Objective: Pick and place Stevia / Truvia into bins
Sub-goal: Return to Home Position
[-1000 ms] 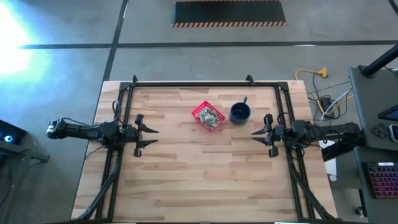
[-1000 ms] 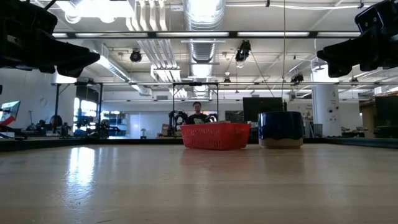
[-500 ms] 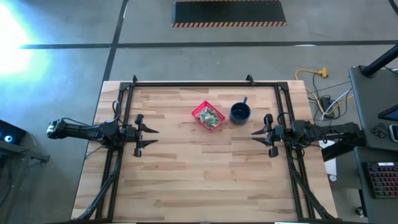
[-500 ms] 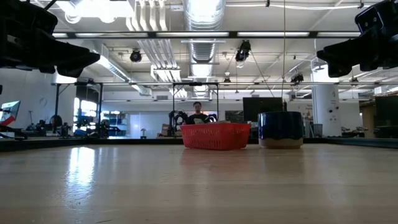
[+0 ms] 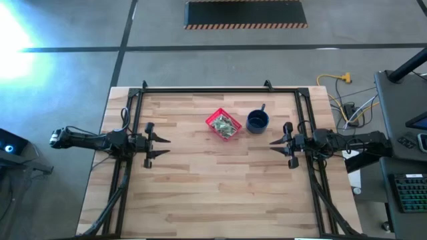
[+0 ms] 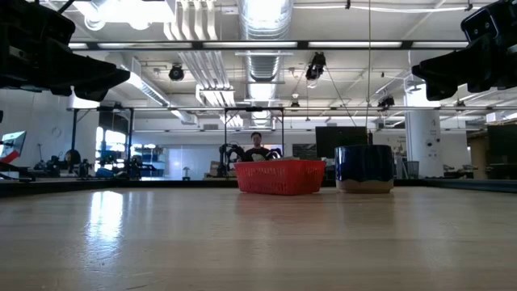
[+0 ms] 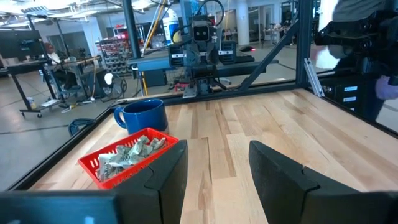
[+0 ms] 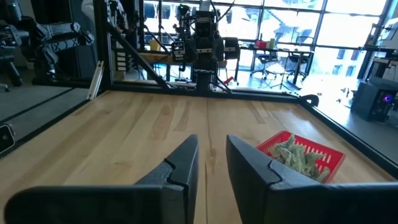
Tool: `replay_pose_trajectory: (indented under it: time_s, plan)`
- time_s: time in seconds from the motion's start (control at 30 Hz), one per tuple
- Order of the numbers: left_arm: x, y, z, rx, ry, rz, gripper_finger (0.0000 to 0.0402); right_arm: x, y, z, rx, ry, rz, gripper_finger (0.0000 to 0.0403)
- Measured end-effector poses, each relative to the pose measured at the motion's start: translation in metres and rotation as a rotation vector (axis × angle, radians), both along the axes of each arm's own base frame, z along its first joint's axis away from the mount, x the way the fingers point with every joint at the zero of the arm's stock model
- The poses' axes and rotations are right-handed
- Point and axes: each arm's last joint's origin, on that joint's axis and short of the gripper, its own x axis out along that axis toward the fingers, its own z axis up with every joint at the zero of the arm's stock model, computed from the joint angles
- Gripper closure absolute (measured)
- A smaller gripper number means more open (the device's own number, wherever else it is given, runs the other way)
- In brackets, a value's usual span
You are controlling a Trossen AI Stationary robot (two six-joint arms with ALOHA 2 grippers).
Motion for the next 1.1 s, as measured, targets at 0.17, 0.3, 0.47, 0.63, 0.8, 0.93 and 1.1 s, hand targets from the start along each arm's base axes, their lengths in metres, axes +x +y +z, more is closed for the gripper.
replay_pose_trajectory:
  time_s: [0.17,0.3,0.47,0.63,0.8,0.93,1.1]
  plan:
    - [0.0000,0.0000,0.0000,0.000,0.000,0.000,0.0246,0.0000,0.0000,0.0000,0.000,0.000,0.000,0.0324]
    - [0.0000,0.0000,0.0000,0.000,0.000,0.000,0.0246,0.0000,0.0000,0.0000,0.000,0.000,0.000,0.0319]
    - [0.0000,0.0000,0.0000,0.000,0.000,0.000,0.0246,0.0000,0.0000,0.0000,0.000,0.000,0.000,0.0316]
    - [0.0000,0.0000,0.0000,0.000,0.000,0.000,0.0246,0.0000,0.0000,0.0001,0.000,-0.001,0.000,0.0323]
    - [0.0000,0.0000,0.0000,0.000,0.000,0.000,0.0246,0.0000,0.0000,0.0001,0.000,-0.001,0.000,0.0331]
    - [0.0000,0.0000,0.0000,0.000,0.000,0.000,0.0246,0.0000,0.0000,0.0002,0.000,-0.001,0.000,0.0334]
    - [0.0000,0.0000,0.0000,0.000,0.000,0.000,0.0246,0.0000,0.0000,0.0002,0.000,-0.001,0.000,0.0332]
